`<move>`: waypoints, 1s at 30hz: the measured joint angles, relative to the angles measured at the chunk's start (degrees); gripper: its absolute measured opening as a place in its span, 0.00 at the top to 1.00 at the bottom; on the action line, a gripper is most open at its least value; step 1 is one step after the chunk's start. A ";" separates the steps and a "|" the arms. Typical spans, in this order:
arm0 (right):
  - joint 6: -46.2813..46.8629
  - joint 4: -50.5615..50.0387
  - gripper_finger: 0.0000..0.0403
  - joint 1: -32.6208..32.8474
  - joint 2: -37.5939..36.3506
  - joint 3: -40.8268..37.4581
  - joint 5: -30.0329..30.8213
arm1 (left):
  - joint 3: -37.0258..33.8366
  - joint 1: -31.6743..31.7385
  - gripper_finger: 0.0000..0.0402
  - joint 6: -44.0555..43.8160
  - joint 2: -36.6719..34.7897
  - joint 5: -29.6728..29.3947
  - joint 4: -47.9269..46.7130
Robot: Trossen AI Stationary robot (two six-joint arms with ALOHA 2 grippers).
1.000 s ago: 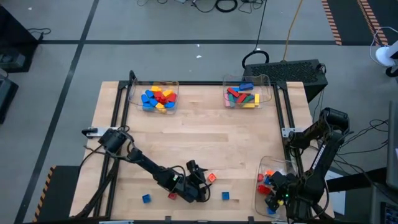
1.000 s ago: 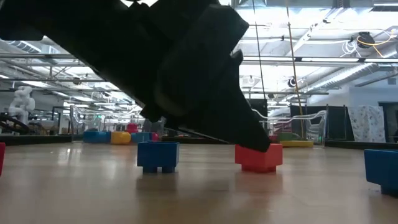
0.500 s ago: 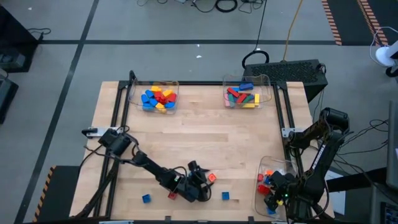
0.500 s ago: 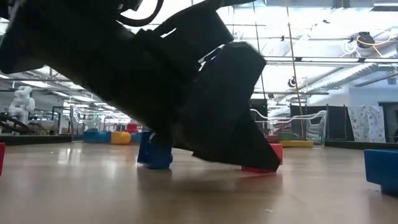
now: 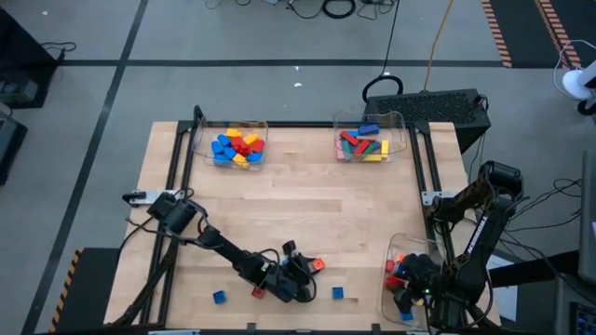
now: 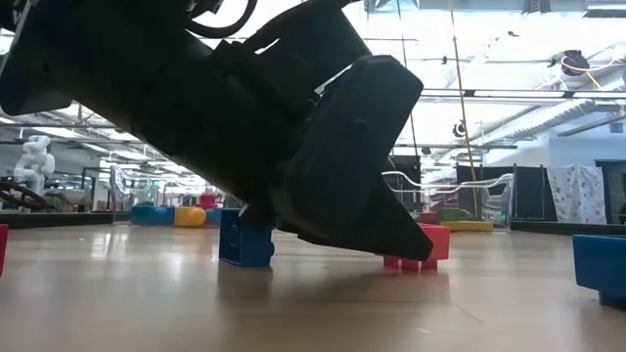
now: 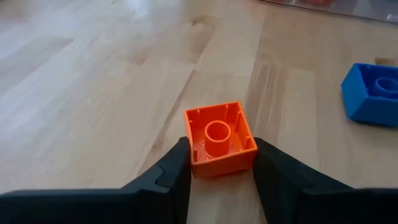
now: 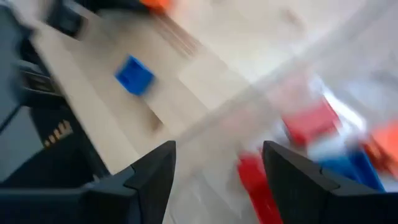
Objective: Sort blocks by size
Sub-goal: Put the 4 stud orange game piece into the bottom transparent bin
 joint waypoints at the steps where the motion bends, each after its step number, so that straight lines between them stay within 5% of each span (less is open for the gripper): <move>1: -1.90 0.58 0.44 0.00 0.00 0.00 2.48 | 0.01 0.11 0.65 1.02 0.00 0.04 0.05; 5: -12.26 4.97 0.44 -0.18 0.00 -0.01 14.57 | 1.47 0.57 0.65 5.07 0.00 1.17 -0.47; 9: -33.61 12.52 0.44 -1.63 -0.03 0.00 22.18 | 4.04 1.33 0.65 8.61 -0.96 5.70 -0.33; 20: -100.23 35.17 0.44 -8.40 -0.02 0.00 19.72 | 6.73 5.99 0.65 0.85 -8.31 21.46 -0.25; 30: -117.75 35.18 0.44 -13.48 0.02 0.00 19.85 | 6.75 9.55 0.65 -3.94 -10.19 32.41 6.28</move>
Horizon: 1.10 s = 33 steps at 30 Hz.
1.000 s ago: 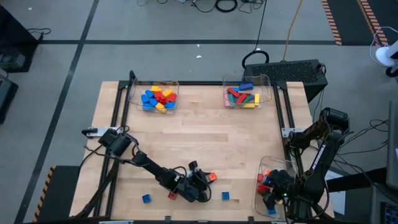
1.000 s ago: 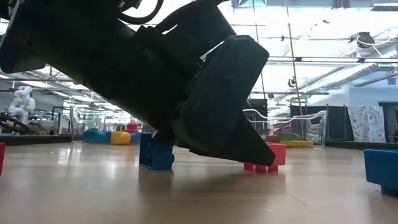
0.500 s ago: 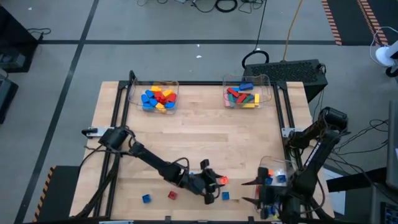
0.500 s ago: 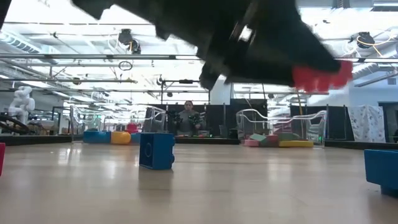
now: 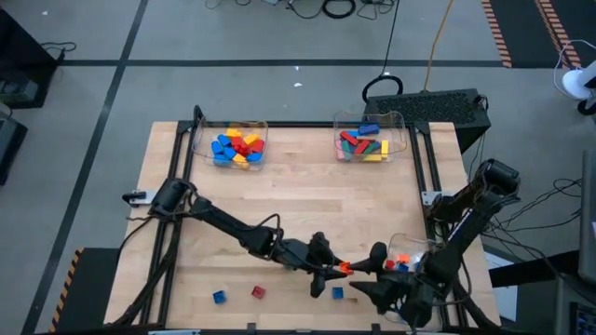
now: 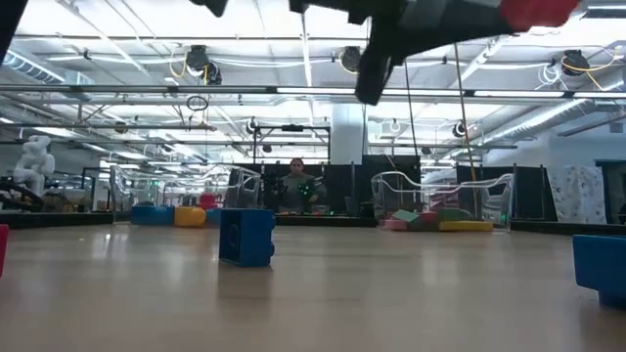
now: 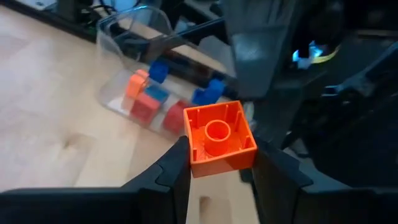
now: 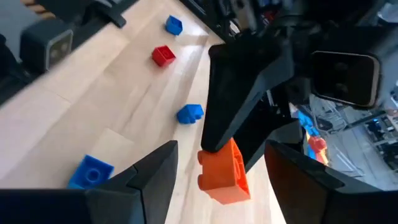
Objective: Sort blocks by size
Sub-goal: Put the 4 stud orange game piece into the bottom transparent bin
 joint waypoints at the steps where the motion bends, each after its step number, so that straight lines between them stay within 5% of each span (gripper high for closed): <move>1: -0.82 0.00 0.44 -0.51 0.00 0.00 -0.14 | 0.00 0.27 0.65 -0.19 0.00 0.90 0.72; 10: -2.79 -0.02 0.49 -1.99 0.00 0.00 -0.11 | 0.00 1.21 0.65 -1.45 0.00 5.43 4.15; 19: -1.87 -0.50 0.82 -1.86 0.04 0.00 -0.31 | -0.02 1.26 0.64 -2.52 0.00 6.19 4.76; 24: 1.09 0.56 0.82 -1.76 -0.02 0.04 -0.17 | -0.07 1.42 0.52 -0.42 -0.01 11.00 4.64; 28: 8.86 -0.46 0.82 -0.61 -1.39 0.04 1.79 | 0.02 1.47 0.45 3.19 -2.50 20.53 -4.66; 33: 28.49 -6.35 0.82 2.87 -5.81 0.34 1.09 | 0.00 -0.54 0.43 3.61 -5.89 14.34 -22.65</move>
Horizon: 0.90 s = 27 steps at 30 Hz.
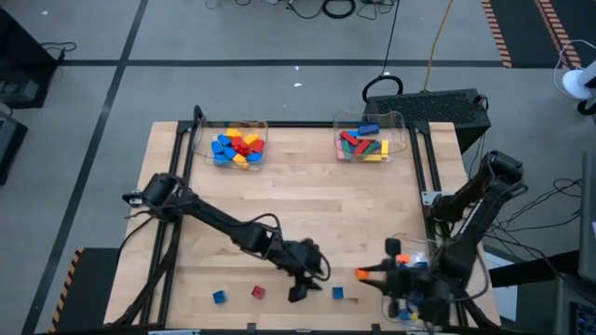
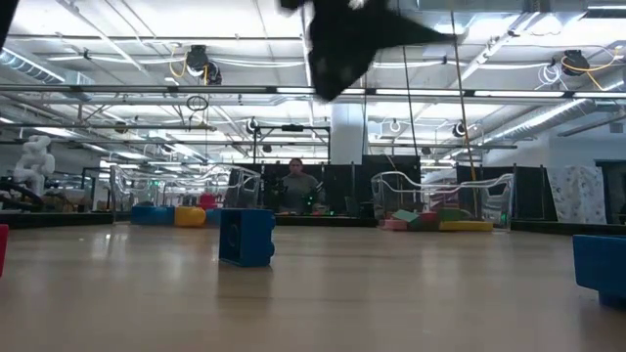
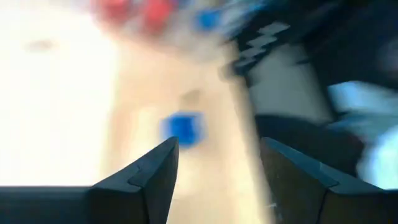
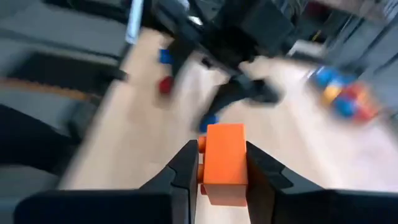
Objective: Sort blocks by size
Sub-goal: Put the 4 stud orange game piece into the bottom transparent bin
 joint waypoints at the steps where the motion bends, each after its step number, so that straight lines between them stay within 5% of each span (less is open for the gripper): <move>1: 4.82 -2.03 0.82 0.77 -1.13 0.44 -1.28 | 0.00 -0.29 0.43 0.57 -0.74 -2.70 -4.04; 8: 30.09 -13.83 0.80 6.69 -5.40 0.84 -18.21 | 0.00 -4.60 0.43 13.02 -3.74 -14.94 -24.95; 13: 44.53 -20.59 0.81 9.82 -4.16 0.84 -22.74 | -0.02 -7.03 0.43 27.25 -3.77 -18.30 -34.74; 18: 54.17 -23.75 0.79 11.95 -1.04 0.83 -27.69 | -0.28 -7.15 0.43 35.03 -3.77 -19.12 -36.47; 27: 62.09 -23.35 0.58 12.60 4.72 0.81 -37.50 | -0.33 -3.92 0.43 39.82 0.03 -16.78 -33.82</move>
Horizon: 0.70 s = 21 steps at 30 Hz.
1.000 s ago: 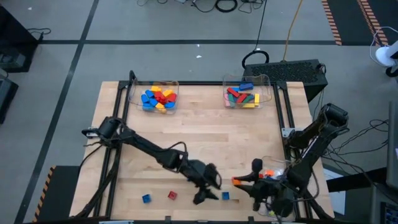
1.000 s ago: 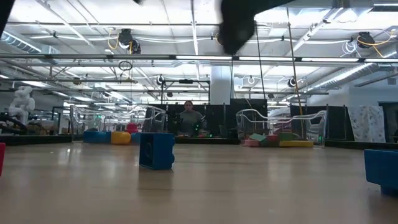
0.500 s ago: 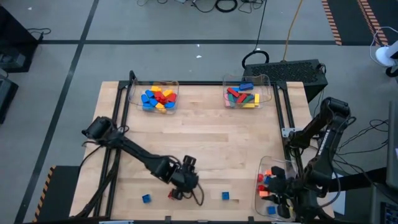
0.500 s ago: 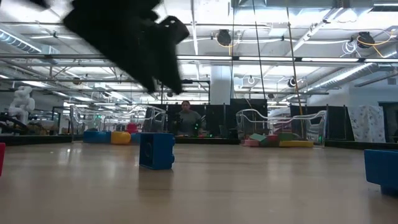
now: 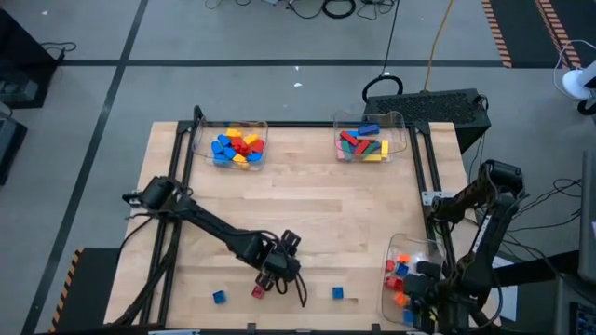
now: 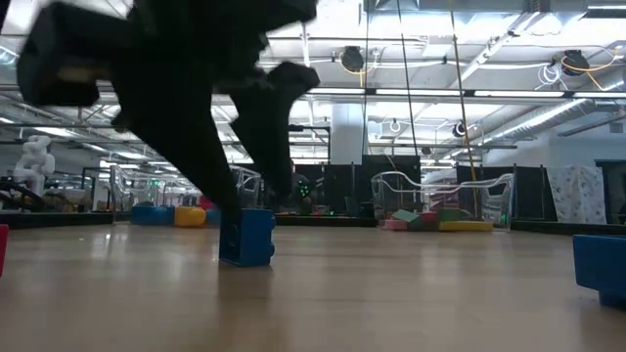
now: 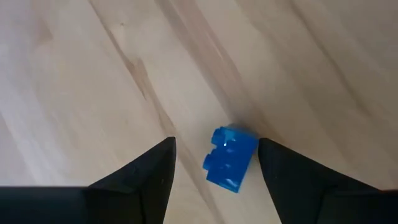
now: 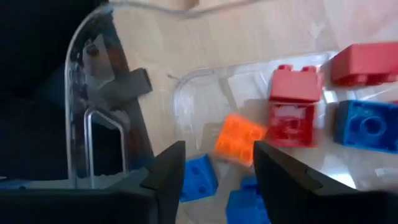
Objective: Sort blocks by size
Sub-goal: Put the 4 stud orange game piece into the bottom transparent bin, then put the 4 stud blue game piece into the bottom transparent bin
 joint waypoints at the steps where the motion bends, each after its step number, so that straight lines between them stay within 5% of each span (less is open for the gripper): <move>1: 0.32 0.35 0.55 0.00 0.11 0.00 -0.44 | 0.00 0.17 0.43 0.45 0.39 0.11 0.00; 7: 0.28 0.80 0.48 0.00 -0.29 0.00 -1.04 | 0.00 0.94 0.47 0.28 1.68 3.19 -0.13; 17: -2.03 1.39 0.52 -0.04 -0.31 0.00 8.01 | 0.04 1.96 0.80 -2.54 1.65 3.17 -0.06; 21: -3.36 1.41 0.52 -0.25 -0.31 0.00 9.12 | 0.04 1.98 0.82 -2.77 1.64 1.84 0.44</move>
